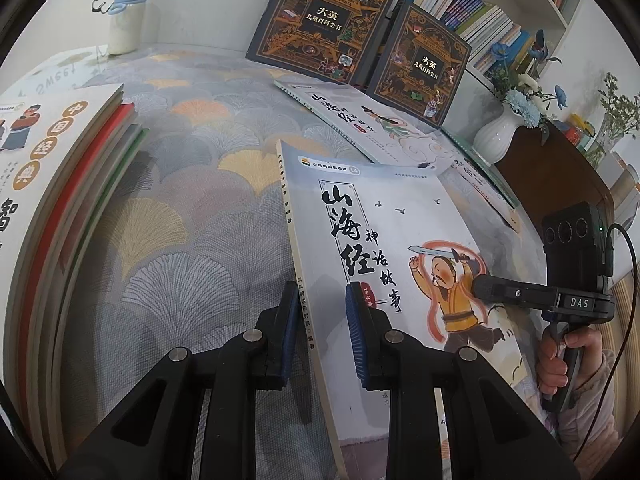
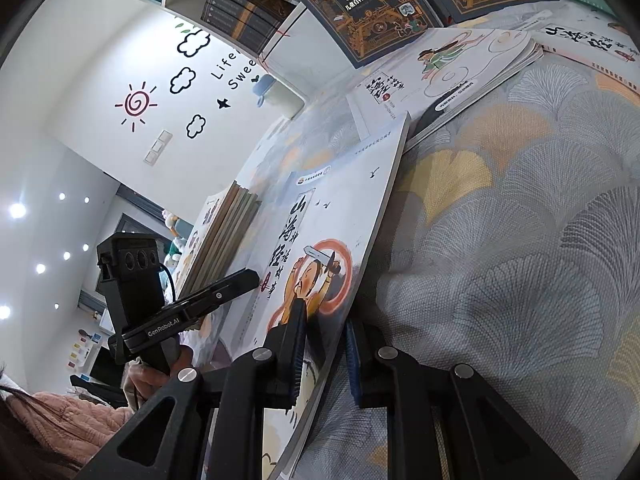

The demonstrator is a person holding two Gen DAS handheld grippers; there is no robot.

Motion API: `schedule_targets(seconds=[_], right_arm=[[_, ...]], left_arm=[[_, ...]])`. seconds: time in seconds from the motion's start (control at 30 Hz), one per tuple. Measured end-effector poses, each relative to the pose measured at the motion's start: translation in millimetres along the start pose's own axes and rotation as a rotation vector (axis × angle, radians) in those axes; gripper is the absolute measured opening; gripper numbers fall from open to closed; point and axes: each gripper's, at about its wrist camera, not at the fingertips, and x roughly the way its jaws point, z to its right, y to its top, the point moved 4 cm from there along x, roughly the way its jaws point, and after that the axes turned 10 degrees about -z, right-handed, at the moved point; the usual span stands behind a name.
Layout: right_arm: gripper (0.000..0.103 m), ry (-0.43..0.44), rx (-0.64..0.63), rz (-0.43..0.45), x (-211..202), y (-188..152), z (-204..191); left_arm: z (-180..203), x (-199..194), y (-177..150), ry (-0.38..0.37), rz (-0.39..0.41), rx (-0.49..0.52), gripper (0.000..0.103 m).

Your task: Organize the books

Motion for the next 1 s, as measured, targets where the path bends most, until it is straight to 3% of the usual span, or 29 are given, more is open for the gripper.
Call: schedule_targets(seconds=[0.77,0.93,1.0], right_arm=[[0.016,-0.009,-0.008,0.001,2.7,2.8,-1.3],[0.016,-0.029,0.041,0.015,3.0,3.2,-2.7],[0.019,-0.051,0.049,0.022,2.6,3.6,-7.7]], left_arm=[[3.1,1.1,-0.5,0.034,0.006,0.026,0.026],[5.7,0.4,-1.6,0.017,-0.006,0.040,0.028],[3.7,-2.4,-1.5,-0.022,-0.016,0.015,0.028]])
